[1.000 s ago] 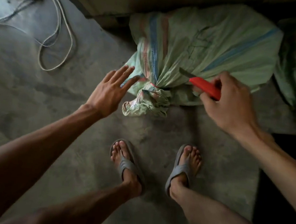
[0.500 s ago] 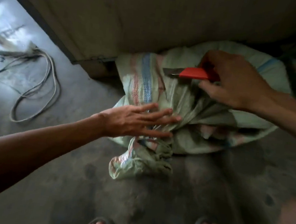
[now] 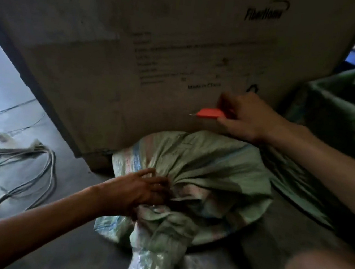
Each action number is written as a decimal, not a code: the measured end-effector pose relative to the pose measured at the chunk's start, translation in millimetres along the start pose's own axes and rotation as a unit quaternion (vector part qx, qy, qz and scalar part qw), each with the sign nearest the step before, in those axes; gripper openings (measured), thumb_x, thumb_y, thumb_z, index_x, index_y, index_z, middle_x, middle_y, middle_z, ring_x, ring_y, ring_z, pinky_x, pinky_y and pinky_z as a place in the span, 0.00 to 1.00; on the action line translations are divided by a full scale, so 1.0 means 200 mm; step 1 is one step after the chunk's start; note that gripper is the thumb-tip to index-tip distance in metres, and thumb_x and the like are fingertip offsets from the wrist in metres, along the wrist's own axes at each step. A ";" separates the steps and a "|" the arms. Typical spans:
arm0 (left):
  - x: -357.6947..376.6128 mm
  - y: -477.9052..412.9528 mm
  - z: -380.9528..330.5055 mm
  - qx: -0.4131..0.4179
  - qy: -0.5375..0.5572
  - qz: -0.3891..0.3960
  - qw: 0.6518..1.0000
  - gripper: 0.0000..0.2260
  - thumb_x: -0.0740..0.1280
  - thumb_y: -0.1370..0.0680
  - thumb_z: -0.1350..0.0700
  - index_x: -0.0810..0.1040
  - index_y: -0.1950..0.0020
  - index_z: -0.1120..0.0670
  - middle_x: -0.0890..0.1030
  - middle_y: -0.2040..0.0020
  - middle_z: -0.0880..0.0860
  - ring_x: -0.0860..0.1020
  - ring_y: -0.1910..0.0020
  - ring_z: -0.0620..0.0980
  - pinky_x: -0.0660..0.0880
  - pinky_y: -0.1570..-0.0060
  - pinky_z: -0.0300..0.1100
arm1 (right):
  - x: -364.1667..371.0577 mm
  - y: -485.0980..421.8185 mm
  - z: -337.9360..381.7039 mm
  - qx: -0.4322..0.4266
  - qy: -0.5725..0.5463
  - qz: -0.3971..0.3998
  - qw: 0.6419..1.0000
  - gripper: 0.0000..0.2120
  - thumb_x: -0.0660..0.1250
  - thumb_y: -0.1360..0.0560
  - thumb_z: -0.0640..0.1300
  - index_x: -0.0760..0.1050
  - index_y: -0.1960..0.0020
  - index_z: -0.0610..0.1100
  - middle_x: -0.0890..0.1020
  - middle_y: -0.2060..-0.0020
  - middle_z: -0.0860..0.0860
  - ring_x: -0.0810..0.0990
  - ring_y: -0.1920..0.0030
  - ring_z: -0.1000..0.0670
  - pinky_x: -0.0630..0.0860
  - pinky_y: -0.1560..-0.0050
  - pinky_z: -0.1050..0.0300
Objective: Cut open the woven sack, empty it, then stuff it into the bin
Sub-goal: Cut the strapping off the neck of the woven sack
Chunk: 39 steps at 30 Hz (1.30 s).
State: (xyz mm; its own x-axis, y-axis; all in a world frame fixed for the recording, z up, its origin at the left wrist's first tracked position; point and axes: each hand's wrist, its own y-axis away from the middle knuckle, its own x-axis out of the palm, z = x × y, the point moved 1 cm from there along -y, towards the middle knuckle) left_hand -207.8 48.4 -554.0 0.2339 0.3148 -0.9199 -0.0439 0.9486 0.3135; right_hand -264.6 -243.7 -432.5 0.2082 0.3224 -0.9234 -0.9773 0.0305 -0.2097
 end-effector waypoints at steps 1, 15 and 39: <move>-0.04 0.03 0.02 -0.045 0.086 -0.038 0.995 0.31 0.72 0.25 0.44 0.70 0.23 0.49 0.67 0.21 0.48 0.58 0.19 0.50 0.56 0.22 0.51 | -0.04 -0.01 0.00 0.005 -0.016 -0.015 1.000 0.15 0.63 0.28 0.59 0.72 0.49 0.50 0.78 0.57 0.49 0.78 0.56 0.45 0.73 0.56 0.54; -0.36 0.01 0.08 -0.353 0.824 -0.356 0.264 0.21 0.69 0.22 0.42 0.86 0.43 0.59 0.86 0.43 0.63 0.84 0.41 0.62 0.79 0.37 0.57 | -0.49 0.05 0.29 0.051 -0.187 -0.224 0.955 0.06 0.69 0.24 0.50 0.76 0.49 0.51 0.77 0.59 0.59 0.76 0.60 0.61 0.68 0.62 0.63; -0.29 0.05 0.15 -0.245 0.874 -0.380 0.180 0.20 0.66 0.21 0.43 0.87 0.46 0.59 0.87 0.48 0.59 0.86 0.52 0.55 0.80 0.42 0.51 | 0.25 0.27 0.56 0.010 -0.101 -0.160 0.982 0.11 0.68 0.28 0.58 0.73 0.50 0.55 0.77 0.56 0.57 0.78 0.58 0.56 0.78 0.62 0.57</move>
State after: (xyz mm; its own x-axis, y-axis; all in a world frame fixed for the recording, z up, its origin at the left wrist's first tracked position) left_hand -192.2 39.2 -490.2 -0.2915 -0.7883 0.5419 -0.8241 0.4946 0.2761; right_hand -312.1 -120.7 -453.6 0.4955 0.4742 -0.7278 -0.8637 0.1797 -0.4709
